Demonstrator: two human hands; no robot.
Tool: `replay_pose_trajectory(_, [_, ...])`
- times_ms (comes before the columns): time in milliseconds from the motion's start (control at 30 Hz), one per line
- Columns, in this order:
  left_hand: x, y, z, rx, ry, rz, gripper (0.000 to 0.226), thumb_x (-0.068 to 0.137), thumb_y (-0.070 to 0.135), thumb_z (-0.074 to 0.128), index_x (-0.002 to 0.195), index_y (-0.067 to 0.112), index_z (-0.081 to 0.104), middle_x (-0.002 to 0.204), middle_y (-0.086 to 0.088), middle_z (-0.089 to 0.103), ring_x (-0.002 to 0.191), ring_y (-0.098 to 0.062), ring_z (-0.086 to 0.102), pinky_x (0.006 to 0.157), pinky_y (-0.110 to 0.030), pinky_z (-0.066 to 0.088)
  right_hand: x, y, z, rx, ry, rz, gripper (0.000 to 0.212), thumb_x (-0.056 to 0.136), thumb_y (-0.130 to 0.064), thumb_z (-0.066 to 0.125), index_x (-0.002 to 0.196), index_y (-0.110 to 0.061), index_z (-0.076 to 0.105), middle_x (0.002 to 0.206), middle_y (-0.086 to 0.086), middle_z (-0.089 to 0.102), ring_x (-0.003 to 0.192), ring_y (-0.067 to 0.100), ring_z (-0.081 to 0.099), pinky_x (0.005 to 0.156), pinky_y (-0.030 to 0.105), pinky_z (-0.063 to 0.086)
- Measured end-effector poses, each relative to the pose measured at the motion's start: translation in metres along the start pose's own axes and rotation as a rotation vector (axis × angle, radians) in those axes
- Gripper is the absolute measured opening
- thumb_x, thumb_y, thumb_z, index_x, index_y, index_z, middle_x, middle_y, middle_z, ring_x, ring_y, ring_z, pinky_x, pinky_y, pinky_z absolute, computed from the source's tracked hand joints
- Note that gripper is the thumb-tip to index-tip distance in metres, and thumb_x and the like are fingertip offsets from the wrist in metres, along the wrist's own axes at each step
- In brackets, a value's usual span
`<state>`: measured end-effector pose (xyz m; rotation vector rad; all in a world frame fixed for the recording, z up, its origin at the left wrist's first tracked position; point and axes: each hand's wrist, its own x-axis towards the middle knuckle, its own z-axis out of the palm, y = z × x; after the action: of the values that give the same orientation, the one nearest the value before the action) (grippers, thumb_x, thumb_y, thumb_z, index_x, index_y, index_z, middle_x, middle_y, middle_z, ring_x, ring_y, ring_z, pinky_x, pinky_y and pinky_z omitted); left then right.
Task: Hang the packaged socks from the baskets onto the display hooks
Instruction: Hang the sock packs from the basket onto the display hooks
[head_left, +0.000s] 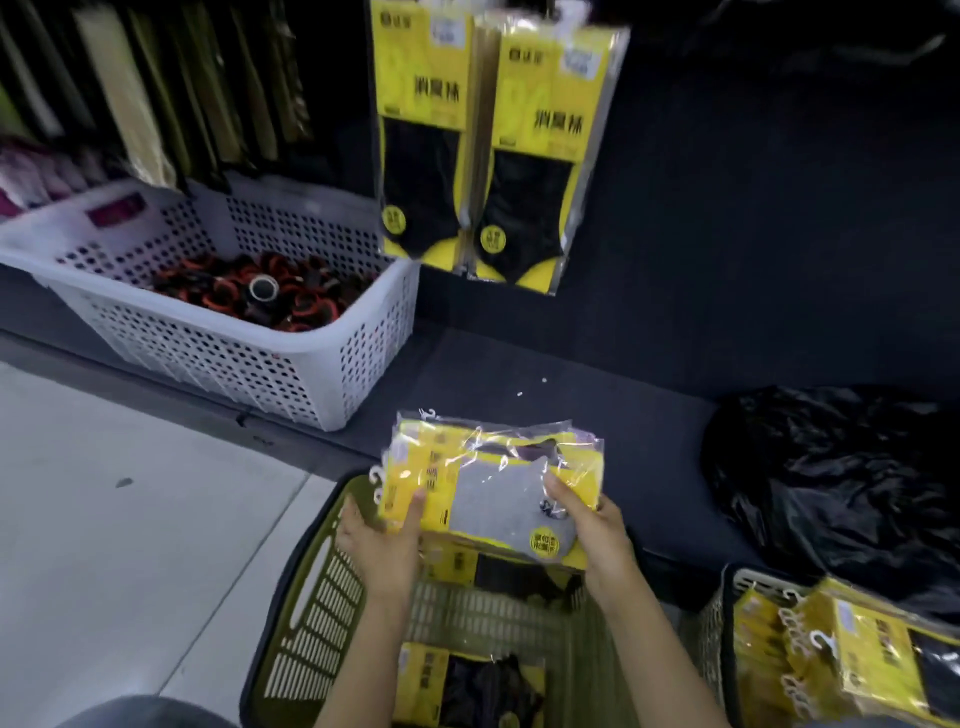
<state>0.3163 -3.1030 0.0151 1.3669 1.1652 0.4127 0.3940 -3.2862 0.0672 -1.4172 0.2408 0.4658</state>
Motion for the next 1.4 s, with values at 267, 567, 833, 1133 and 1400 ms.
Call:
replay_pose_trajectory(267, [-0.067, 0.107, 0.009, -0.704, -0.762, 0.007, 0.043, 0.089, 0.032, 0.053, 0.129, 0.018, 0.051, 0.127, -0.004, 0.062, 0.111, -0.018, 0.063, 0.088, -0.033, 0.053, -0.039, -0.060, 0.032, 0.369, -0.197, -0.097, 0.060, 0.082, -0.034, 0.070, 0.135, -0.013, 0.050, 0.125, 0.013, 0.064, 0.116, 0.032, 0.061, 0.104, 0.052, 0.043])
replay_pose_trajectory(567, [-0.078, 0.176, -0.021, -0.435, -0.570, 0.513, 0.025, 0.089, 0.016, 0.063, 0.111, 0.025, 0.061, 0.102, 0.012, 0.072, 0.095, -0.006, 0.068, 0.073, -0.015, 0.053, -0.048, -0.138, 0.035, -0.102, 0.001, -0.532, 0.061, 0.084, -0.022, 0.070, 0.139, -0.016, 0.043, 0.139, 0.000, 0.049, 0.127, 0.015, 0.047, 0.111, 0.037, 0.036])
replay_pose_trajectory(833, [-0.081, 0.208, -0.023, -0.291, -0.411, 0.720, 0.022, 0.073, 0.023, 0.080, 0.090, 0.028, 0.067, 0.084, 0.016, 0.073, 0.078, 0.001, 0.067, 0.062, -0.008, 0.048, -0.063, -0.177, 0.084, -0.143, -0.131, -0.785, 0.026, 0.079, -0.025, 0.074, 0.102, -0.023, 0.063, 0.096, -0.007, 0.071, 0.091, 0.001, 0.067, 0.076, 0.015, 0.052])
replay_pose_trajectory(1133, [-0.051, 0.238, -0.045, -0.277, -0.304, 0.591, 0.060, 0.068, 0.064, 0.055, 0.087, 0.008, 0.062, 0.064, 0.008, 0.062, 0.061, -0.007, 0.058, 0.062, -0.027, 0.044, -0.043, -0.204, 0.092, -0.004, -0.165, -0.671, 0.010, 0.088, -0.018, 0.065, 0.096, -0.012, 0.064, 0.089, 0.004, 0.075, 0.079, 0.012, 0.071, 0.065, 0.021, 0.056])
replay_pose_trajectory(1400, [-0.017, 0.277, -0.076, -0.244, -0.090, 0.635, 0.058, 0.070, 0.072, 0.051, 0.088, 0.017, 0.051, 0.054, 0.002, 0.030, 0.051, -0.015, 0.036, 0.062, -0.035, 0.036, 0.001, -0.254, 0.113, 0.025, 0.020, -0.747, 0.012, 0.094, -0.018, 0.058, 0.099, -0.007, 0.060, 0.093, 0.015, 0.071, 0.077, 0.024, 0.066, 0.070, 0.036, 0.054])
